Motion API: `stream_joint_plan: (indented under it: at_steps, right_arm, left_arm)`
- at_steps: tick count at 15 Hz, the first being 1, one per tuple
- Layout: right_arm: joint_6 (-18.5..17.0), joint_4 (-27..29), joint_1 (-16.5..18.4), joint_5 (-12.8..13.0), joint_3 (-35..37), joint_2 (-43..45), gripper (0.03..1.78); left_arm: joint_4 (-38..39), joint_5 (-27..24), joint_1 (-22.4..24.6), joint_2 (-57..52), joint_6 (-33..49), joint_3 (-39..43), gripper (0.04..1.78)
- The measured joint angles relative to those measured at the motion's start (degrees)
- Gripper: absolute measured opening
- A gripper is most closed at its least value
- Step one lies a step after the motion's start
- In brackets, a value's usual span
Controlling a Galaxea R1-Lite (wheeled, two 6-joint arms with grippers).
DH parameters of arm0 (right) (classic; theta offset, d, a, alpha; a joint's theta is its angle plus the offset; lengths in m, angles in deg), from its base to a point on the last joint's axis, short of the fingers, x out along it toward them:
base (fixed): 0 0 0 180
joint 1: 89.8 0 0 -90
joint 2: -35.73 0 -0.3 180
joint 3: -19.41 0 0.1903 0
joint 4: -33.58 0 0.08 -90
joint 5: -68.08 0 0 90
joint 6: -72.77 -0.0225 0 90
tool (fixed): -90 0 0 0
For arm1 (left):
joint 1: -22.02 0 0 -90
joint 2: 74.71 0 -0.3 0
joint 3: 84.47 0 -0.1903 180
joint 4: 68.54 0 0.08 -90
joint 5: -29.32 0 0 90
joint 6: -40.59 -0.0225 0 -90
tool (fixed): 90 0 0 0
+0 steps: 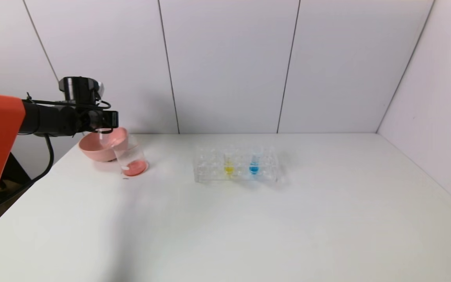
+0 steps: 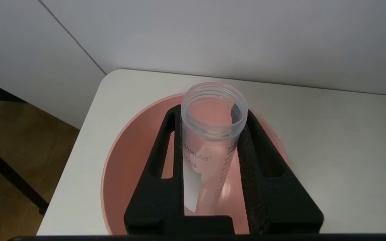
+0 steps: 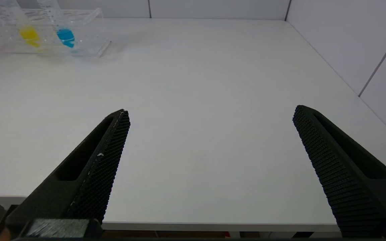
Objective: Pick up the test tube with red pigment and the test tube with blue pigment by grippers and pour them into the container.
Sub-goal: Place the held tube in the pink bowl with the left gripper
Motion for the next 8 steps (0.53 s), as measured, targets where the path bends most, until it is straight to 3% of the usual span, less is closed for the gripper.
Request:
stream_joint_plan:
  at_steps: [5, 8]
  right_arm:
    - [0.00, 0.00, 0.00, 0.00, 0.00, 0.00, 1.77]
    - [0.00, 0.00, 0.00, 0.00, 0.00, 0.00, 1.77]
  left_arm:
    - [0.02, -0.04, 0.46, -0.20, -0.22, 1.45, 0.55]
    - [0.06, -0.22, 0.46, -0.50, -0.27, 1.49, 0.85]
